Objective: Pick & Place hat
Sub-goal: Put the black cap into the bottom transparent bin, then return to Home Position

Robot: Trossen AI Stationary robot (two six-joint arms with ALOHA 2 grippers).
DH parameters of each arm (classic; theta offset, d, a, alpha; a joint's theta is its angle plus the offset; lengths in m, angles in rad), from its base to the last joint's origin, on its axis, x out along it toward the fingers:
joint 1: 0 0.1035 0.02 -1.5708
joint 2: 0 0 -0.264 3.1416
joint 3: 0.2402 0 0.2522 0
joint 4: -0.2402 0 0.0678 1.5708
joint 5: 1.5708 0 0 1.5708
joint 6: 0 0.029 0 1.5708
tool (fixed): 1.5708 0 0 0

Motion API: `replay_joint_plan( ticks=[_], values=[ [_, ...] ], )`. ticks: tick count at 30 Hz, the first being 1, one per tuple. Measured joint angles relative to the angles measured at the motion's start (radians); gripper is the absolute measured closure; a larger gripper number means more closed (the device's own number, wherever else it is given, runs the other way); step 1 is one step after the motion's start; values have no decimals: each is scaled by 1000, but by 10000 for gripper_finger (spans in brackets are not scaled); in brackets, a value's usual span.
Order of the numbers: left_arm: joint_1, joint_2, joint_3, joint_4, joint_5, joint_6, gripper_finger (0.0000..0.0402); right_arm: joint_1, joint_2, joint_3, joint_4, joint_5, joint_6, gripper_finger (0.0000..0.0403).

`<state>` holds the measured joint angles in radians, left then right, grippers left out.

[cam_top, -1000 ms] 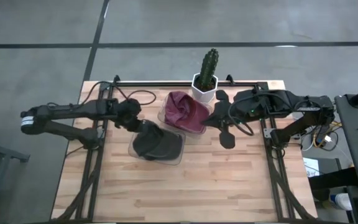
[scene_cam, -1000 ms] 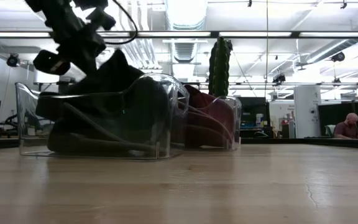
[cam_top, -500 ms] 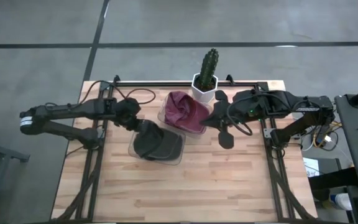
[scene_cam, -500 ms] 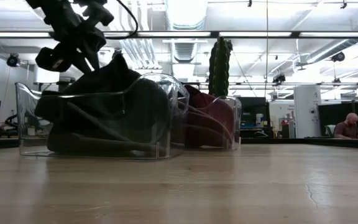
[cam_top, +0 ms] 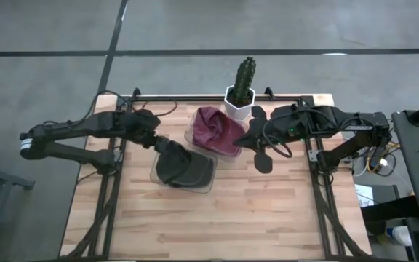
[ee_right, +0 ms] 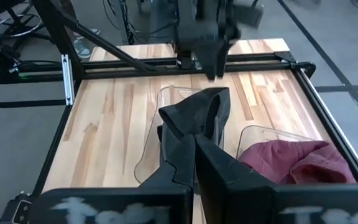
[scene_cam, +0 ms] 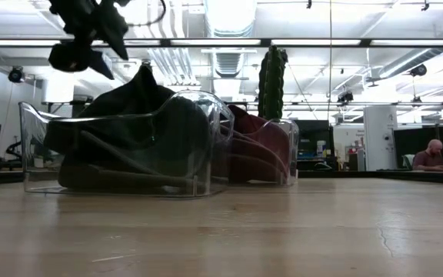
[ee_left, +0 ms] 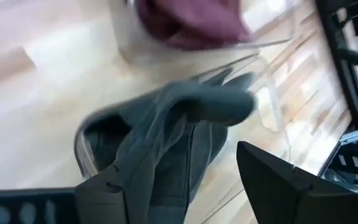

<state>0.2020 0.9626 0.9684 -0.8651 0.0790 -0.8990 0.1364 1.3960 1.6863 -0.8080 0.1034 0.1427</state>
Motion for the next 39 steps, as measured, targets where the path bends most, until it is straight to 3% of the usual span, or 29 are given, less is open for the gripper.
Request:
replay_joint_plan(
  ticks=[6,13,16,20,24,31,36,39],
  values=[
    [-2,-91,18,59,-52,144,184,-4,-62,-111,59,-4,10,394],
    [-12,-277,-91,434,-73,303,184,-33,-284,-436,375,-10,73,394],
    [-16,-348,-128,535,-4,396,184,-37,-381,-569,486,-9,98,394],
    [-16,-430,-152,483,-1,473,184,-36,-490,-709,471,94,115,394],
    [-14,-507,-186,314,-27,517,184,-38,-585,-807,367,219,37,394],
    [-16,-614,-360,546,8,605,184,-37,-702,-989,557,209,27,394],
    [-16,-673,-491,653,12,611,184,-36,-781,-1131,664,125,38,394],
    [-16,-712,-604,801,28,601,184,-37,-826,-1229,779,97,64,394]
  ],
)
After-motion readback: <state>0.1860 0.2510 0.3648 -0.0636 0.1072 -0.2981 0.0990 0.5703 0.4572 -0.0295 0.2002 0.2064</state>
